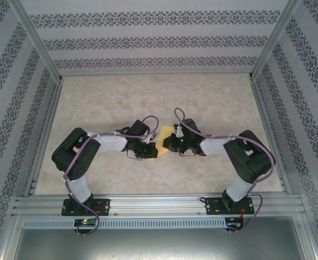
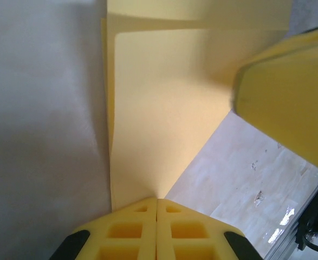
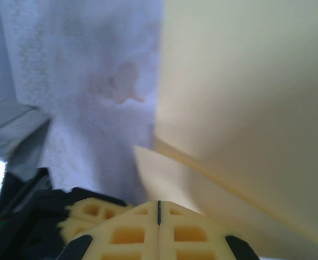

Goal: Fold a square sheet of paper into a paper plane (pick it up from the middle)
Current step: Third fold the triangle at the center of the table.

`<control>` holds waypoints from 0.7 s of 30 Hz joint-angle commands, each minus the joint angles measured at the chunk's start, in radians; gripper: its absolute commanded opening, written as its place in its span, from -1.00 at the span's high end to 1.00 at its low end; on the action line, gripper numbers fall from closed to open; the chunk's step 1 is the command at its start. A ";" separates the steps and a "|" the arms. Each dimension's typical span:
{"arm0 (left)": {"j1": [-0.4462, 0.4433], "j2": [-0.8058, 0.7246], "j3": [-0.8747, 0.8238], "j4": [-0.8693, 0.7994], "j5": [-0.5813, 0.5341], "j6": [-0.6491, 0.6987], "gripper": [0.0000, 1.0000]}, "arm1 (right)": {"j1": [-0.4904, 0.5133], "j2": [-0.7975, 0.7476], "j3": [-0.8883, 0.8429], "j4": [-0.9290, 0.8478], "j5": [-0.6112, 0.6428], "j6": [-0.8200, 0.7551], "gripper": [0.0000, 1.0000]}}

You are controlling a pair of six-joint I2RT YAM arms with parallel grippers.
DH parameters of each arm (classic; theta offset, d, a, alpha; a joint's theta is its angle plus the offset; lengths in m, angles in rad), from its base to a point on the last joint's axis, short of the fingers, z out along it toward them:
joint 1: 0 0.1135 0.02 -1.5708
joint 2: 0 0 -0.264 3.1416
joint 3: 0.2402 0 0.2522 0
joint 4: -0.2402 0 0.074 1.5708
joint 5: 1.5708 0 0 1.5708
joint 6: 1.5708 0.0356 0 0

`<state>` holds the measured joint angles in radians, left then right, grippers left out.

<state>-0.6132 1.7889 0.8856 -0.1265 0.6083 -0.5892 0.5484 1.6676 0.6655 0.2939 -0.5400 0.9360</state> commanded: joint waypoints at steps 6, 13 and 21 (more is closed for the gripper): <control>0.007 0.006 -0.019 -0.108 -0.062 0.026 0.83 | 0.056 0.007 -0.013 0.029 0.009 0.015 1.00; 0.007 0.004 -0.022 -0.114 -0.062 0.029 0.83 | 0.048 0.109 -0.023 0.100 0.020 0.034 1.00; 0.007 0.009 -0.040 -0.116 -0.072 0.029 0.86 | -0.057 0.091 -0.100 0.125 0.040 0.013 1.00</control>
<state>-0.6132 1.7885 0.8856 -0.1291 0.6056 -0.5831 0.5396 1.7645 0.6117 0.4400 -0.5713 0.9699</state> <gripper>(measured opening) 0.079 0.041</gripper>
